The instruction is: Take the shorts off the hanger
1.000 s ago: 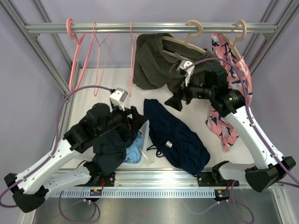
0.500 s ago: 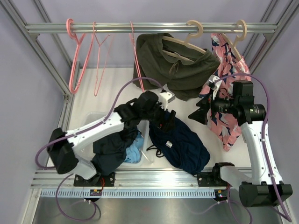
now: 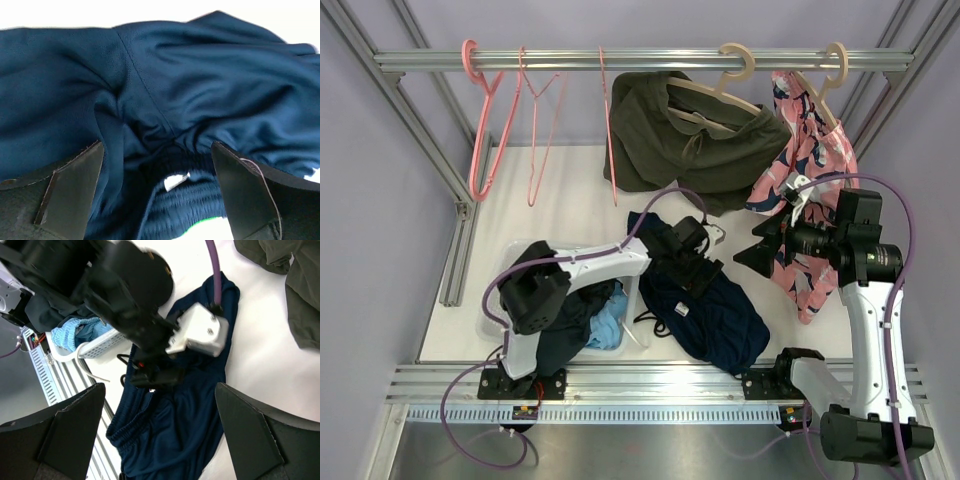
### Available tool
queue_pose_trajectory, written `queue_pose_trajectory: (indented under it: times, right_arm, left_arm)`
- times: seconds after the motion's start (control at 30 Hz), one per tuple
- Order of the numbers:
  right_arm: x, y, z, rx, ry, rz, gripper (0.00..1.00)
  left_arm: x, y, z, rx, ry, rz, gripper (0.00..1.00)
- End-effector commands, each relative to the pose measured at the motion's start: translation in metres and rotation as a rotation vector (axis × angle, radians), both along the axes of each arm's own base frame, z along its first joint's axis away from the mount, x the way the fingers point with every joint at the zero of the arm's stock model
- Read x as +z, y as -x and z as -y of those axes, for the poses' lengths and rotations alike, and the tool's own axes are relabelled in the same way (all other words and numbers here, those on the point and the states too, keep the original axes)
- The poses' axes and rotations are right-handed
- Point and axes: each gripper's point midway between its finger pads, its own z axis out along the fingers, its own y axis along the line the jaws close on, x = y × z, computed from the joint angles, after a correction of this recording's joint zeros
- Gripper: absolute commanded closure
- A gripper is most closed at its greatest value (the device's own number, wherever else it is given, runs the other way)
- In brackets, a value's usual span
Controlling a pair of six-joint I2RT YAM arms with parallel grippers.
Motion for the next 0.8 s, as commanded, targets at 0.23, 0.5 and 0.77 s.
queue_pose_trajectory:
  times: [0.23,0.5,0.77]
  right_arm:
    - [0.006,0.006,-0.004,0.005,-0.056,0.007,0.01]
    - [0.011,0.005,-0.005,-0.004,-0.076,0.011,0.01]
    - [0.028,0.004,-0.004,-0.006,-0.066,0.059,0.01]
  left_arm:
    - [-0.063,-0.015,-0.014,0.212,-0.183,0.026,0.3]
    - [-0.069,-0.004,-0.016,0.18,-0.15,0.006,0.91]
    - [0.078,-0.004,-0.009,0.136,0.13,0.151,1.0]
